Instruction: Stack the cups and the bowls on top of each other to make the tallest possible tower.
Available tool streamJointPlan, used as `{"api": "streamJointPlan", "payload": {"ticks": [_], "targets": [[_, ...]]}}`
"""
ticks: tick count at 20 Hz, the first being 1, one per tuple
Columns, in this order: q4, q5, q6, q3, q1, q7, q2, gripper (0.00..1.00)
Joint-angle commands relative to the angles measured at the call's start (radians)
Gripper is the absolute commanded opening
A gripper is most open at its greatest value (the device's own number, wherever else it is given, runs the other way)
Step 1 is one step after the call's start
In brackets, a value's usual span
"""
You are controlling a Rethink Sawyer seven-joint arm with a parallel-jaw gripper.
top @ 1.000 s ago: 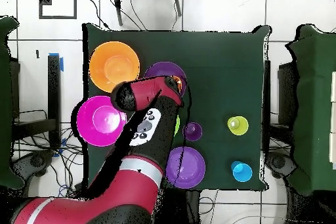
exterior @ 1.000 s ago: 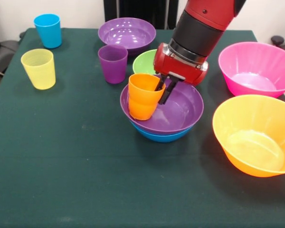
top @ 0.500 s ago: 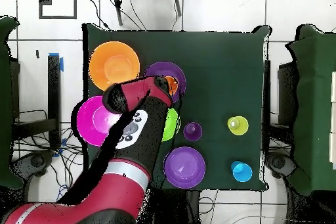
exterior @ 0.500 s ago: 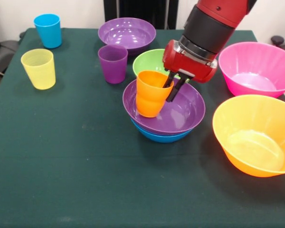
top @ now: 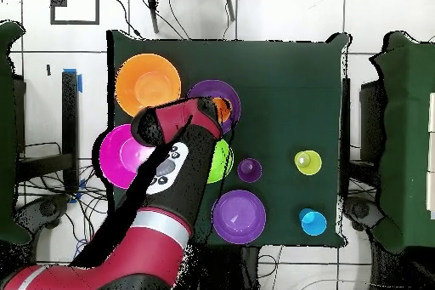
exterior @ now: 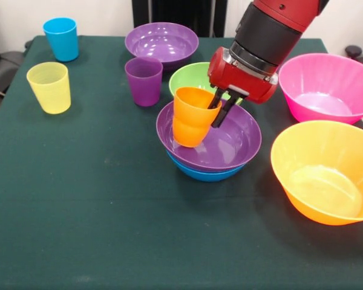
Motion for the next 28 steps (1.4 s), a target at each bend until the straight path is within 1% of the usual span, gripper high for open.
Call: {"api": "streamJointPlan", "payload": {"ticks": [1, 8, 18, 19, 28], "targets": [[-0.020, 0.029, 0.079, 0.067, -0.009, 0.116, 0.027, 0.00], [-0.009, 0.037, 0.047, 0.083, -0.025, 0.119, 0.031, 0.00], [-0.020, 0.027, 0.056, 0.073, -0.020, 0.111, 0.036, 0.00], [-0.017, 0.030, 0.053, 0.070, -0.018, 0.120, 0.037, 1.00], [-0.018, 0.027, 0.052, 0.077, -0.023, 0.106, 0.034, 1.00]]}}
